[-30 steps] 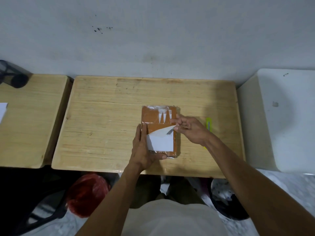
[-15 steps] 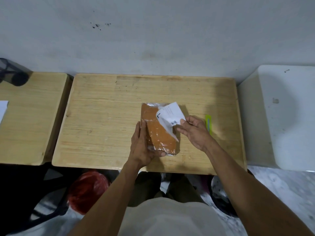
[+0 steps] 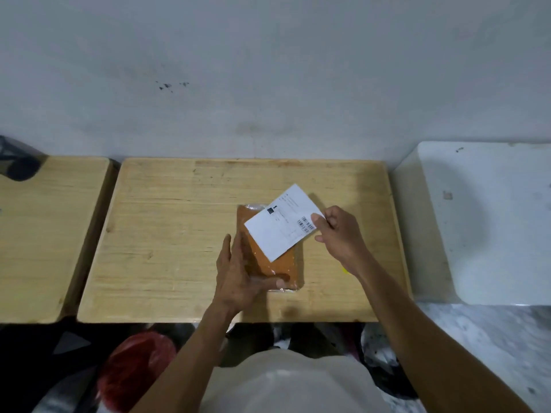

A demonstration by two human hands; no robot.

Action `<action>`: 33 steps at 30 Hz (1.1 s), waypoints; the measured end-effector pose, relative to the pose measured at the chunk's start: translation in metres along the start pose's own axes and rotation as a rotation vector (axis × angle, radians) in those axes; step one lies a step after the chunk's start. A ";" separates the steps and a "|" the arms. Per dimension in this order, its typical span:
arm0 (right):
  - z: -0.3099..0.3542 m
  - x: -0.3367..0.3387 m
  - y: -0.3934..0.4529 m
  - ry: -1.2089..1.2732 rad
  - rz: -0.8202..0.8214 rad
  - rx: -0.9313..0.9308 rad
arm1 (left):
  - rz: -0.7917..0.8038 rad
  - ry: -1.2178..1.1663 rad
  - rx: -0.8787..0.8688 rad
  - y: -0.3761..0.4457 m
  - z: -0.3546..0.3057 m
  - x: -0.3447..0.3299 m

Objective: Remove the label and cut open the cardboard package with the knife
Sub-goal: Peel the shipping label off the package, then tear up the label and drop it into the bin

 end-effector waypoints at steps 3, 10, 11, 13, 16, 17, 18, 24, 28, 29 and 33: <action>0.008 0.002 -0.012 0.071 0.003 0.021 | -0.011 -0.329 -0.080 -0.005 -0.036 0.017; 0.023 -0.004 -0.028 0.386 0.001 0.024 | -0.151 -0.608 0.046 0.012 -0.070 0.027; 0.026 -0.004 -0.030 0.383 0.001 0.029 | -0.174 -0.629 0.038 0.012 -0.074 0.027; 0.031 -0.002 -0.032 0.353 -0.020 0.046 | -0.181 -0.689 0.035 0.011 -0.081 0.029; 0.036 0.007 -0.032 0.334 -0.097 0.085 | -0.117 -0.795 0.079 0.011 -0.090 0.038; 0.039 0.011 -0.032 0.296 -0.108 0.119 | -0.093 -0.824 0.091 0.012 -0.093 0.042; 0.043 0.015 -0.032 0.241 -0.095 0.157 | -0.080 -0.844 0.096 0.012 -0.097 0.046; 0.061 0.026 -0.027 0.310 -0.016 0.205 | -0.112 -0.825 -0.002 0.023 -0.116 0.062; 0.066 0.027 -0.030 0.295 0.014 0.192 | -0.137 -0.748 -0.062 0.024 -0.124 0.063; 0.068 0.027 -0.031 0.252 0.012 0.208 | -0.128 -0.701 -0.070 0.024 -0.126 0.063; 0.077 0.026 -0.027 0.239 0.009 0.228 | -0.169 -0.649 -0.102 0.021 -0.131 0.066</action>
Point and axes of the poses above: each hand's wrist, its own y-axis towards the middle knuckle, its own x-axis out of the back of the hand, z = x × y, the point moved 2 cm from there along y, towards the middle knuckle, and after that the axes turned 9 degrees about z, right-handed, at the moved point
